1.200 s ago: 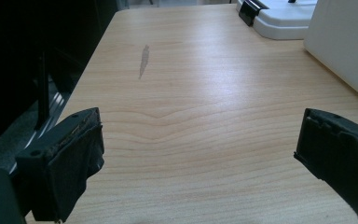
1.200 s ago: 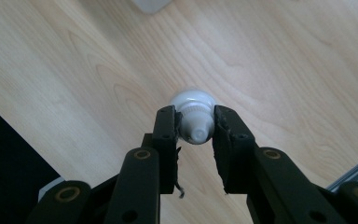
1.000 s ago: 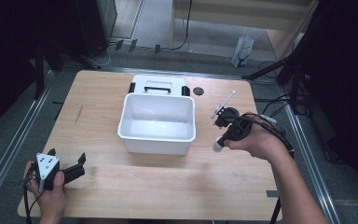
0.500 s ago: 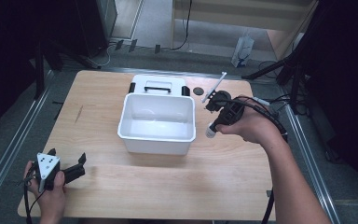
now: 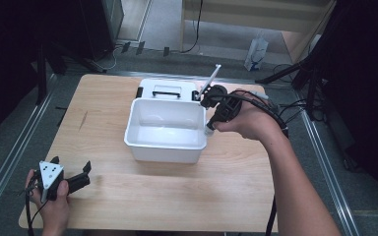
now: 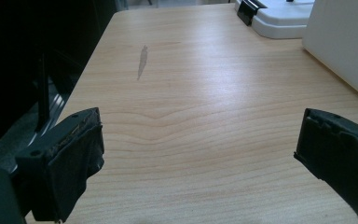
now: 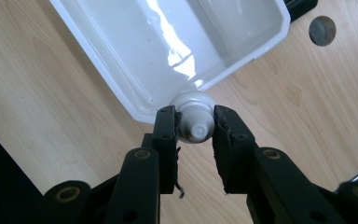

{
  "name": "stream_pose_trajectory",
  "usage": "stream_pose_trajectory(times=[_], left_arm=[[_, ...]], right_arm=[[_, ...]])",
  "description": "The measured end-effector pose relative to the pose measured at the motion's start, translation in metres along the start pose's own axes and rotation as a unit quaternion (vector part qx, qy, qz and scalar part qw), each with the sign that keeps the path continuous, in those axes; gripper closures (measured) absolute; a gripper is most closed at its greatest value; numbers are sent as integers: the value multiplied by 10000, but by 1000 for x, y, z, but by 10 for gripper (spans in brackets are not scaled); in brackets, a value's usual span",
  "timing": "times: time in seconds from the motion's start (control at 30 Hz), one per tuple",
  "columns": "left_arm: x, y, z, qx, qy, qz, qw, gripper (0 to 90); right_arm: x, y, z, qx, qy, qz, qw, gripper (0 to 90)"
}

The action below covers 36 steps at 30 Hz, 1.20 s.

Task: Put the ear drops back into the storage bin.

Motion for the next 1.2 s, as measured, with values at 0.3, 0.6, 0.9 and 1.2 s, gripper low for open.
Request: stream_pose_trajectory(times=[0.3, 0.6, 0.9, 1.2], left_arm=[[0, 0, 0, 3, 3, -7, 10000, 14], [0, 0, 0, -11, 4, -4, 10000, 14], [0, 0, 0, -13, 3, -5, 10000, 14], [0, 1, 0, -11, 6, -4, 10000, 14]], right_arm=[[-13, -5, 17, 195, -1, 9, 9998, 722], [-28, -5, 25, 289, -62, -54, 9995, 721], [-43, -3, 26, 432, -48, -108, 9990, 722], [-64, -6, 28, 650, -97, -106, 9978, 722]])
Point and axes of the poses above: each handheld gripper's, and its own axes: x roughly backward along the jaws, z roughly out of its top, y roughly to its right, the point moved 4 cm from there along -x, roughly forward along the jaws, and after that the axes turned 8 degrees about -y, right-handed, at the moved point
